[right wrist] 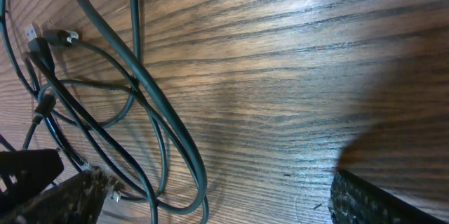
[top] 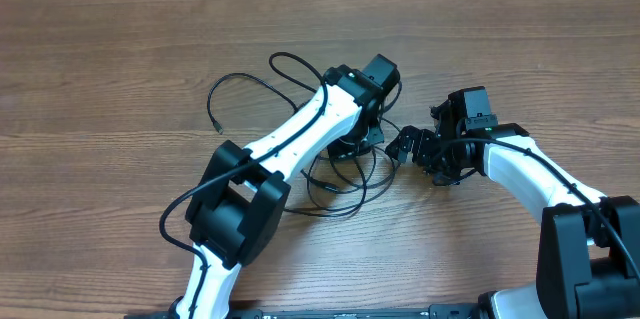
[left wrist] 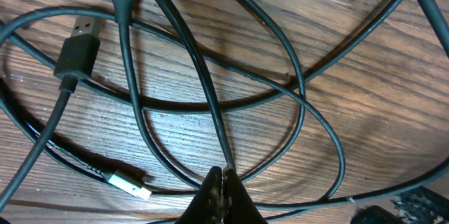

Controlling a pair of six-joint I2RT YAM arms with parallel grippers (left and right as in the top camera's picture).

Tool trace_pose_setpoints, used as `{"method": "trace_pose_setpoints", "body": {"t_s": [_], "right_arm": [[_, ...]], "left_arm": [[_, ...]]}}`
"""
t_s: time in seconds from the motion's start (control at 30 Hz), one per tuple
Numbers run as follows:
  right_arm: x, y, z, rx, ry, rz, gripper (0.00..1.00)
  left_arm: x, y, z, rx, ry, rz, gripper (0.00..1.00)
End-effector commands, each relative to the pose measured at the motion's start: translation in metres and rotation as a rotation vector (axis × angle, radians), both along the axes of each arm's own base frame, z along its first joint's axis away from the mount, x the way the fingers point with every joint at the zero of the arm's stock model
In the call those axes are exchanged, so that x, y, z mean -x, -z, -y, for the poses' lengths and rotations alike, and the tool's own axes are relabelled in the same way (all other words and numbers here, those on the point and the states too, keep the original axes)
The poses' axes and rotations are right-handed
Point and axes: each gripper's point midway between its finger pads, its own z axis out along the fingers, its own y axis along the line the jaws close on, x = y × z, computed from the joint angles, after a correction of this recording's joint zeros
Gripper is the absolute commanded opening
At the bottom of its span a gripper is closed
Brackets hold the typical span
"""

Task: Untangle cables

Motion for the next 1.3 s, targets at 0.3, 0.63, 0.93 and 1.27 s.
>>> {"method": "trace_pose_setpoints", "body": {"t_s": [0.3, 0.63, 0.93, 1.27], "right_arm": [[-0.011, -0.008, -0.001, -0.010, 0.002, 0.031, 1.00], [-0.011, -0.008, -0.002, -0.010, 0.002, 0.031, 1.00], [-0.011, -0.008, -0.001, -0.010, 0.002, 0.031, 1.00], [-0.011, -0.008, -0.001, -0.010, 0.002, 0.031, 1.00]], "left_arm": [[-0.003, 0.007, 0.003, -0.117, -0.026, 0.121, 0.04], [-0.005, 0.009, -0.001, -0.141, -0.031, 0.137, 0.41], [-0.021, 0.007, -0.013, -0.171, -0.059, 0.186, 0.16], [-0.034, 0.007, -0.055, -0.237, -0.135, 0.156, 0.52]]}}
